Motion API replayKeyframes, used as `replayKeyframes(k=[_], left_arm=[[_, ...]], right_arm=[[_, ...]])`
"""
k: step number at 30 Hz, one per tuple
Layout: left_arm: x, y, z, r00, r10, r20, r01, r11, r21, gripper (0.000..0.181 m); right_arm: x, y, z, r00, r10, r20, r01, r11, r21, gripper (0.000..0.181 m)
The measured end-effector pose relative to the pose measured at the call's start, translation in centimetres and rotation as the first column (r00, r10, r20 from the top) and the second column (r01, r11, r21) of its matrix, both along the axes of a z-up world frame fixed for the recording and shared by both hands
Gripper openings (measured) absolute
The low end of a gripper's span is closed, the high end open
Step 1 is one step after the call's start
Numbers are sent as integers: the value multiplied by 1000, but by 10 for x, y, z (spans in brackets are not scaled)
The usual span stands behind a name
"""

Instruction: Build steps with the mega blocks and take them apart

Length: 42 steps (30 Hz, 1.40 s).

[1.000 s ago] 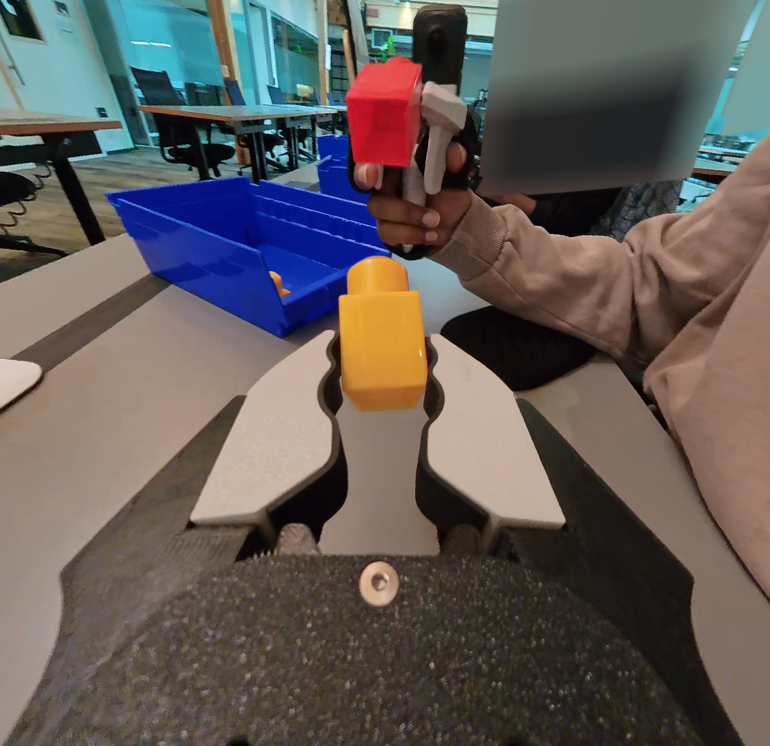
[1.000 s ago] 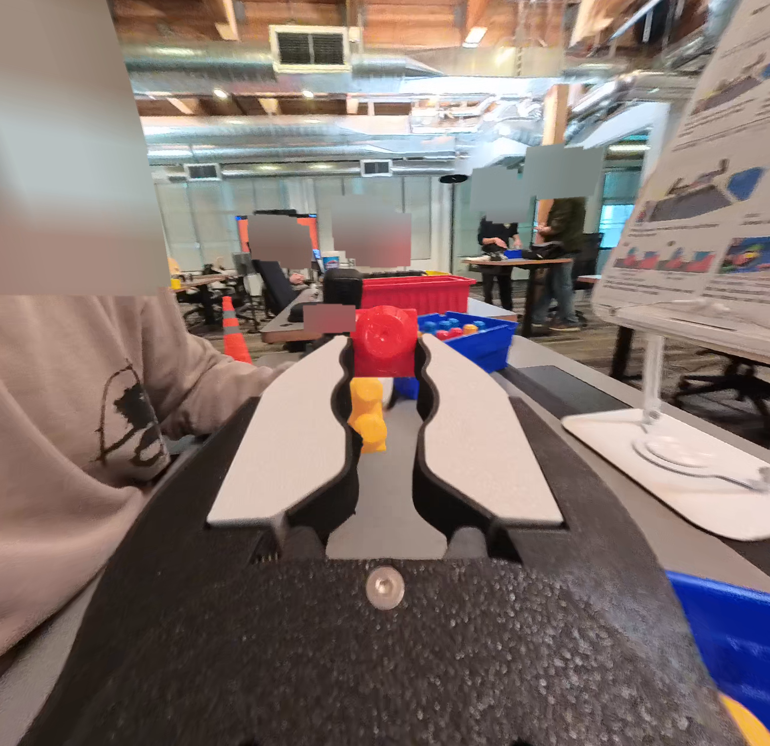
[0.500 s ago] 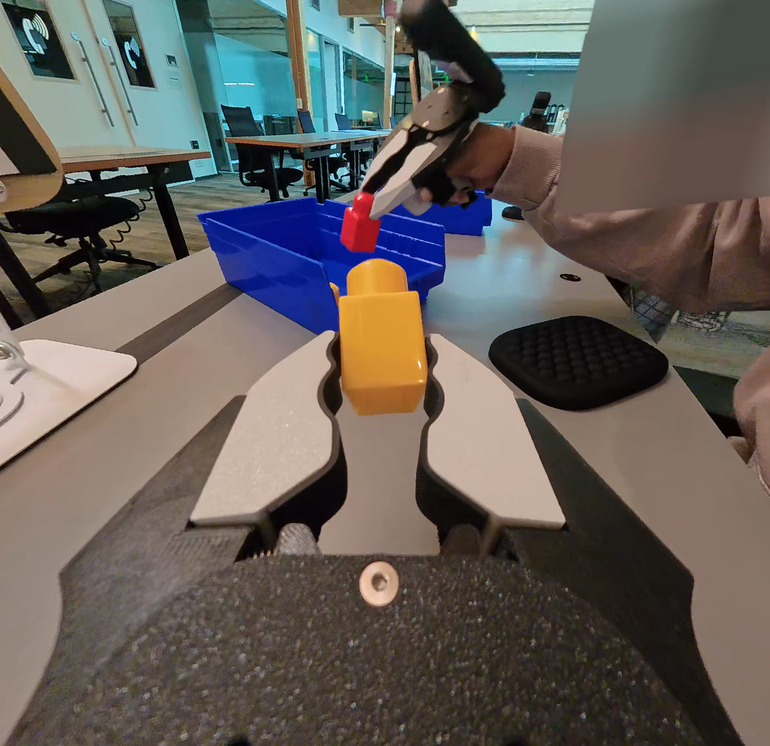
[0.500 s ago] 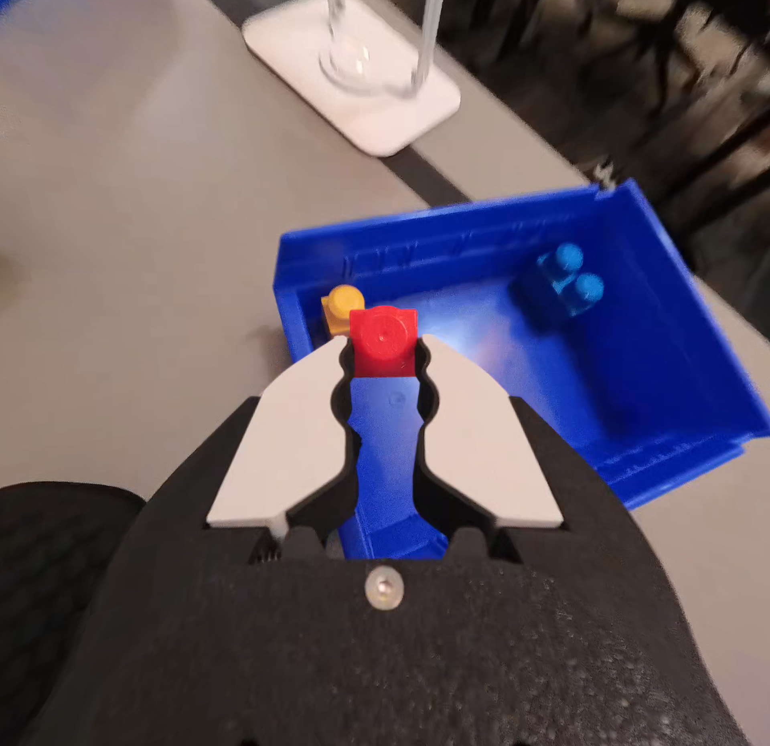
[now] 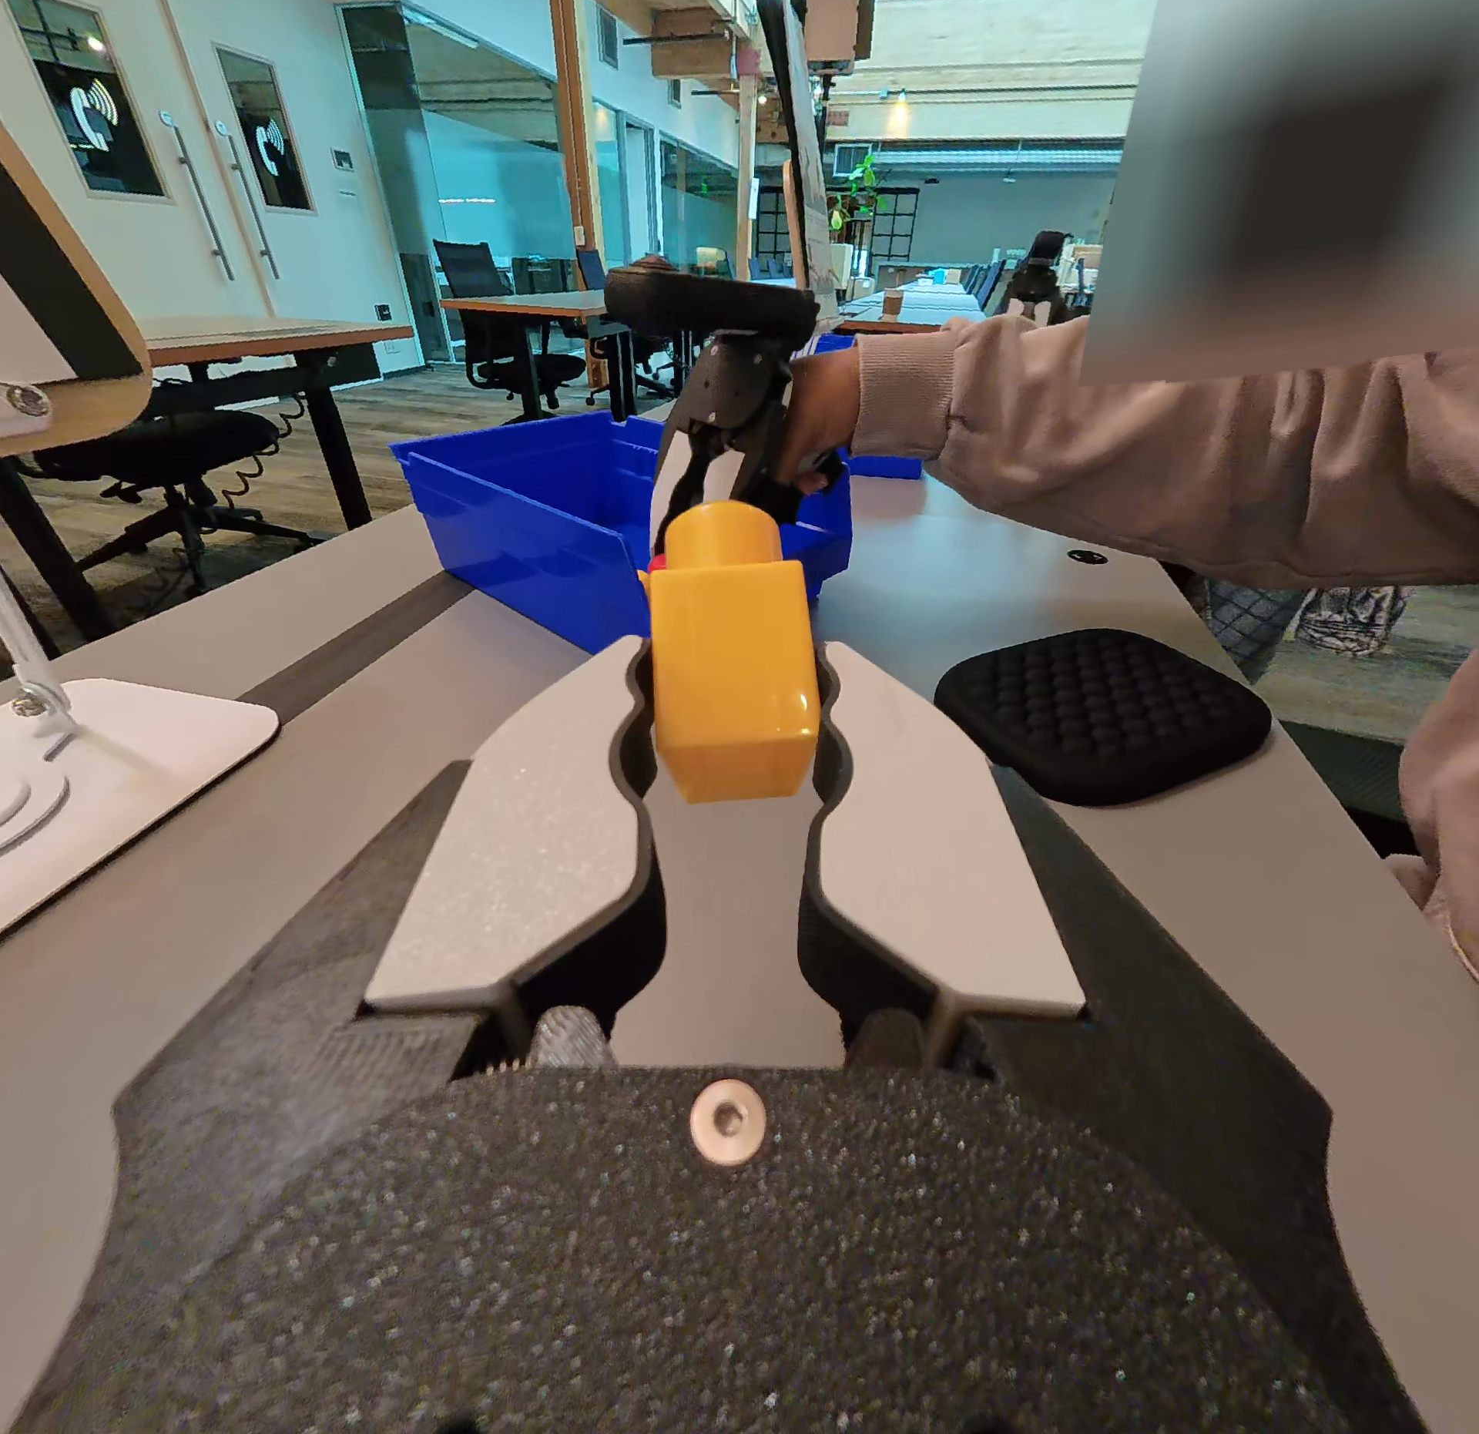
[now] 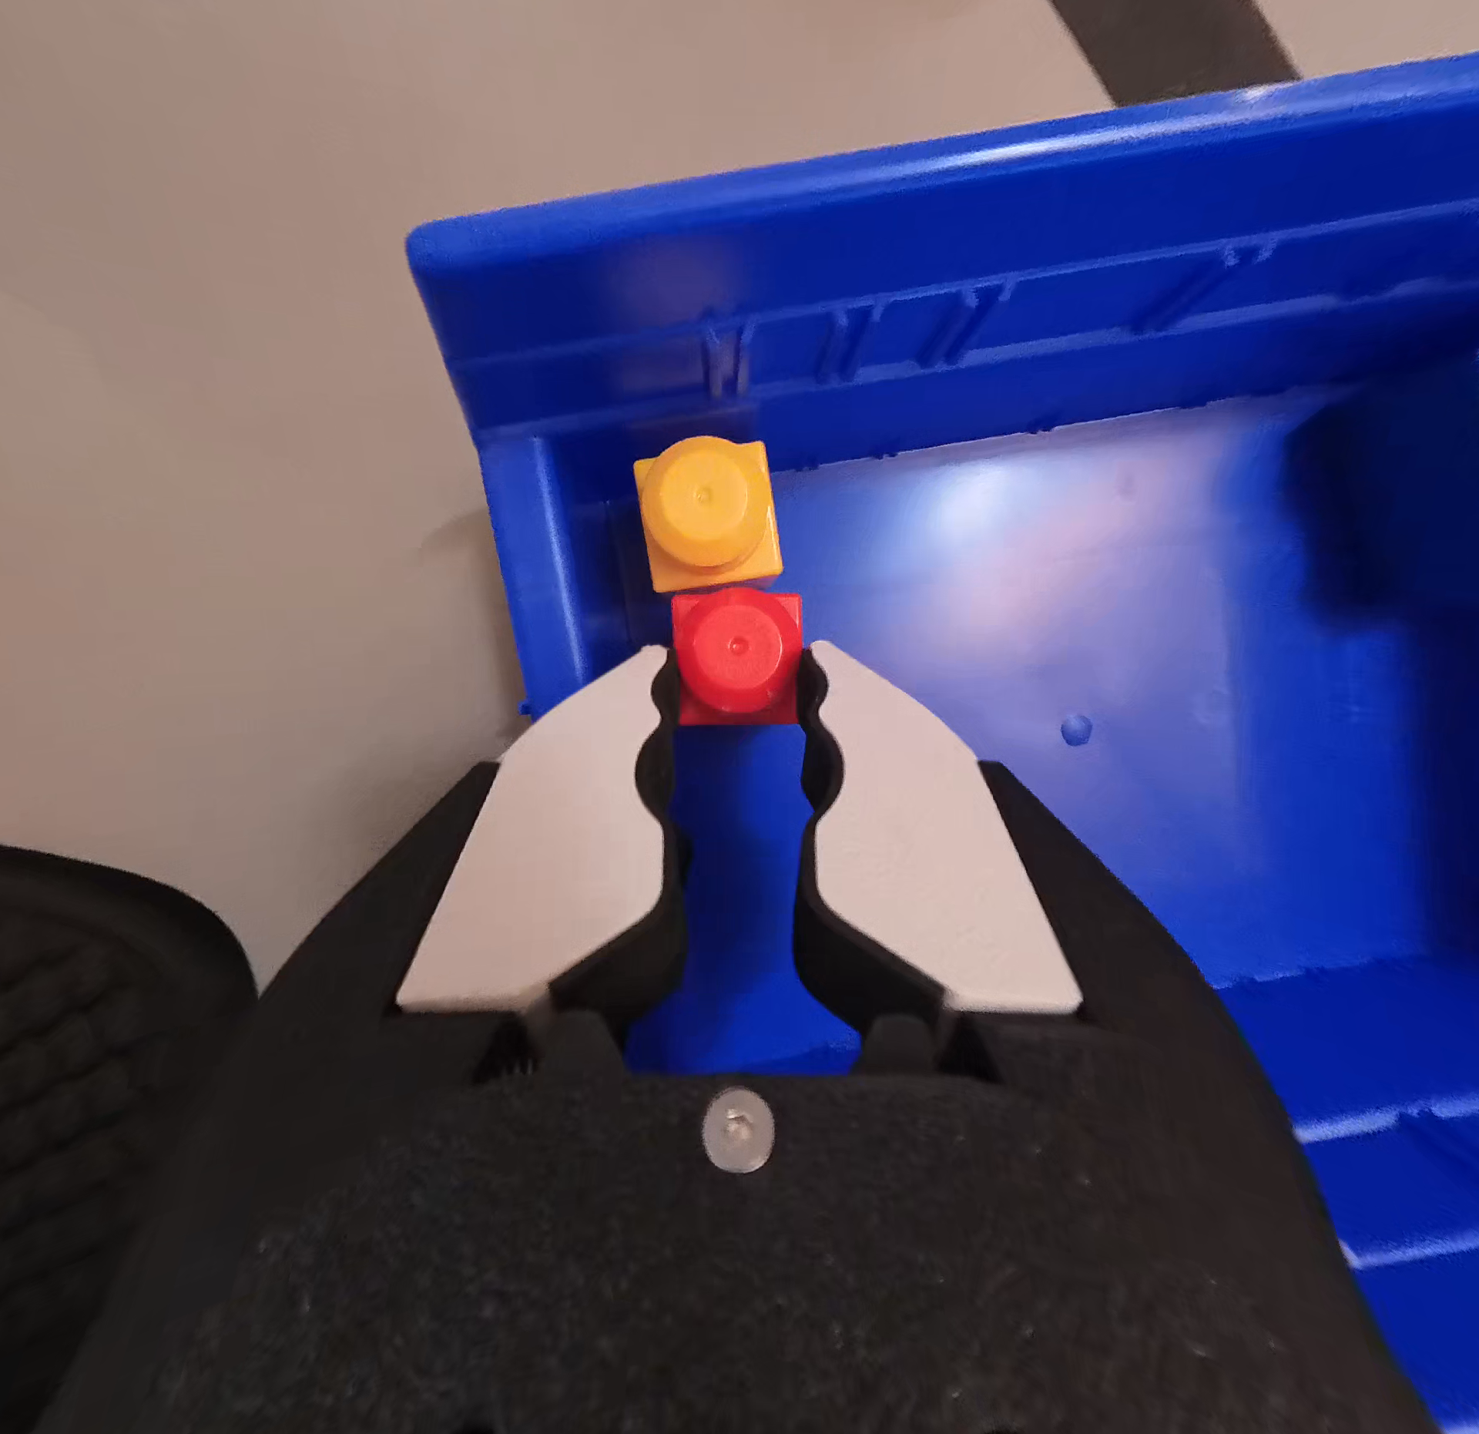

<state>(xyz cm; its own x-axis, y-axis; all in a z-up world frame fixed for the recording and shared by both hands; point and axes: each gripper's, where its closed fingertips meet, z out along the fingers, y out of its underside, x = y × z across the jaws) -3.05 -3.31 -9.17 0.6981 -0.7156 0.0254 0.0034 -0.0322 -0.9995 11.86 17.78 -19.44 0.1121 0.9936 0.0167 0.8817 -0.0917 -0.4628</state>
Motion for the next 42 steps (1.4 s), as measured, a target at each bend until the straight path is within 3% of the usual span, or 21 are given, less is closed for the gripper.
replayKeyframes(k=[5, 8, 13, 16, 21, 23, 27, 37, 42], left_arm=[[1, -1, 1, 1000, -12, 6, 12, 1000, -3, 37], [4, -3, 1, 1000, -24, 7, 24, 1000, -3, 37], [9, -5, 2, 998, -53, 25, 53, 999, -3, 37], [16, -8, 0, 995, -90, 31, 90, 996, -11, 37], [37, -22, -1, 977, -207, 47, 208, 978, -20, 37], [46, -28, -3, 969, -246, 39, 247, 969, -24, 37], [56, -34, -4, 954, -295, 43, 297, 955, -29, 37], [58, -40, 3, 946, -319, 61, 320, 947, 0, 37], [59, -40, 5, 947, -318, 57, 317, 948, 13, 37]], right_arm=[[-1, -3, -1, 1000, 17, -7, -17, 1000, -19, 28], [1, -2, 1, 1000, 2, -12, -2, 1000, 2, 47], [-6, -15, 45, 987, 30, -161, -16, 996, 90, 64], [-26, -58, 74, 943, 164, -289, -144, 986, 89, 64], [-62, -168, 103, 753, 401, -522, -465, 885, 9, 61], [-71, -199, 104, 701, 435, -565, -529, 848, -4, 61], [-83, -229, 91, 670, 481, -565, -585, 811, -3, 52], [-77, -242, 82, 661, 510, -550, -621, 784, -19, 29], [-76, -242, 86, 655, 505, -563, -620, 784, -19, 28]])
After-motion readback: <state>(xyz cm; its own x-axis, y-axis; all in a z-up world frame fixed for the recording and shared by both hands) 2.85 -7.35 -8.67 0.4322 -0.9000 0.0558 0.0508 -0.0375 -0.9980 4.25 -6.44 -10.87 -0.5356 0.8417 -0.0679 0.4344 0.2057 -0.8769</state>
